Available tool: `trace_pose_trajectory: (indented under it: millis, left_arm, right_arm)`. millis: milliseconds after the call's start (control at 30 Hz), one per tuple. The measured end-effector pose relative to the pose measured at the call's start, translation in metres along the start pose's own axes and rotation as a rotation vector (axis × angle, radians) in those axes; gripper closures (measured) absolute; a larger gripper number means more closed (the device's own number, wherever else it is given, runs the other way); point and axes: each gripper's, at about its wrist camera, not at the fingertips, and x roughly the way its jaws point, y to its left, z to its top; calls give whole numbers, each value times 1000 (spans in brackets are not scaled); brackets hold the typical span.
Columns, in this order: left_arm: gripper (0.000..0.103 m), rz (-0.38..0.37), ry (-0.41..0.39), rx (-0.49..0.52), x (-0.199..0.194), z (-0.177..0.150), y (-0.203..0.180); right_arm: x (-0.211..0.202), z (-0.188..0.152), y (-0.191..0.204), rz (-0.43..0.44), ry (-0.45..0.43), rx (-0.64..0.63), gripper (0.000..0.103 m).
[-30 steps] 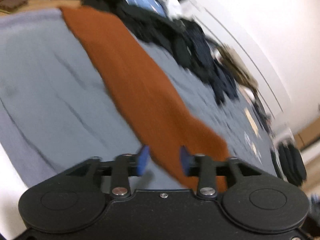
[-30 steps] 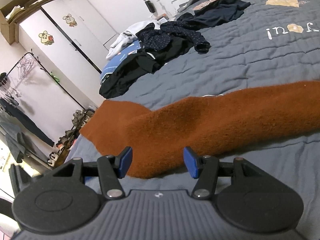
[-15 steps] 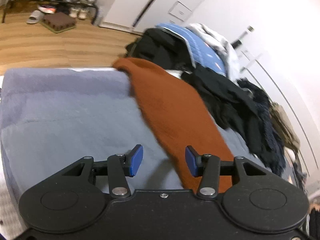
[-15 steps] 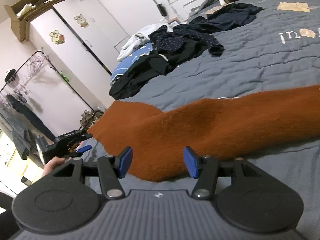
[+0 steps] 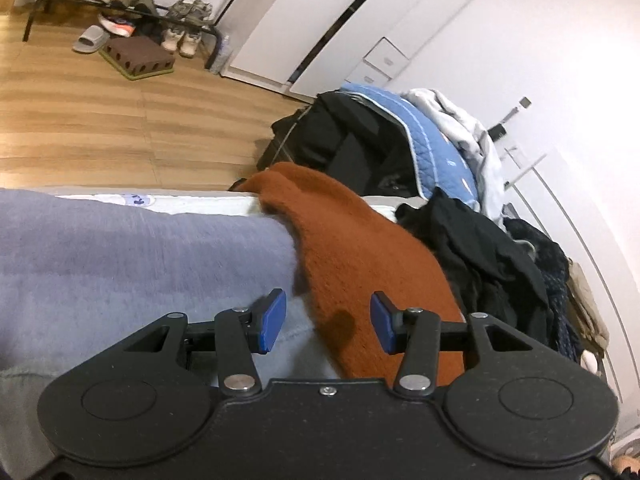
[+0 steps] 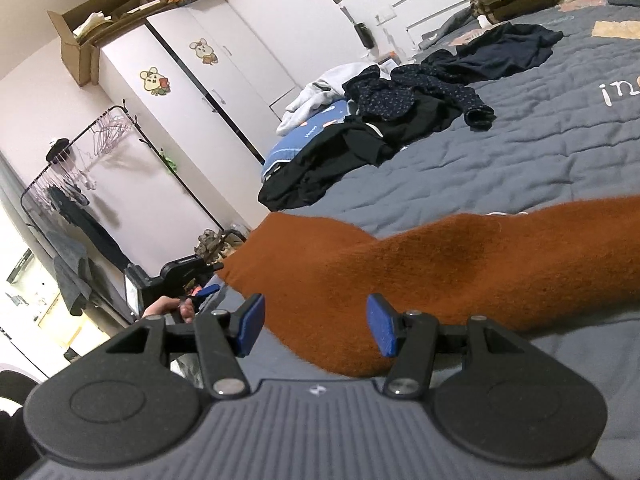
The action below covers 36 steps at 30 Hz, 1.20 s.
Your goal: Fold clothes
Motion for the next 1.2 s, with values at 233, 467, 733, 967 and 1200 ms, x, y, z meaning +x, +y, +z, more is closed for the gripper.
trace_pose_trajectory:
  millis: [233,467,733,967,1200]
  left_arm:
    - [60,-9,-13,8,16,3,1]
    - [96,-45,-55,89,14,1,-14]
    - [97,-344,21,378,-20,-32,-89]
    - [103,-640,258,812,-68,-131,-178]
    - [100,-567,250,602,-65,-117,-166]
  right_arm:
    - [2,-2,-1,-16,6,3,47]
    - [0,-3,-1,-22,9,-3,47]
    - [-6,2,-4,-30,-9,9,47]
    - [-16,11,-7,-37,-46,17,47]
    - [-24,15,-12,-44,-61,31,47]
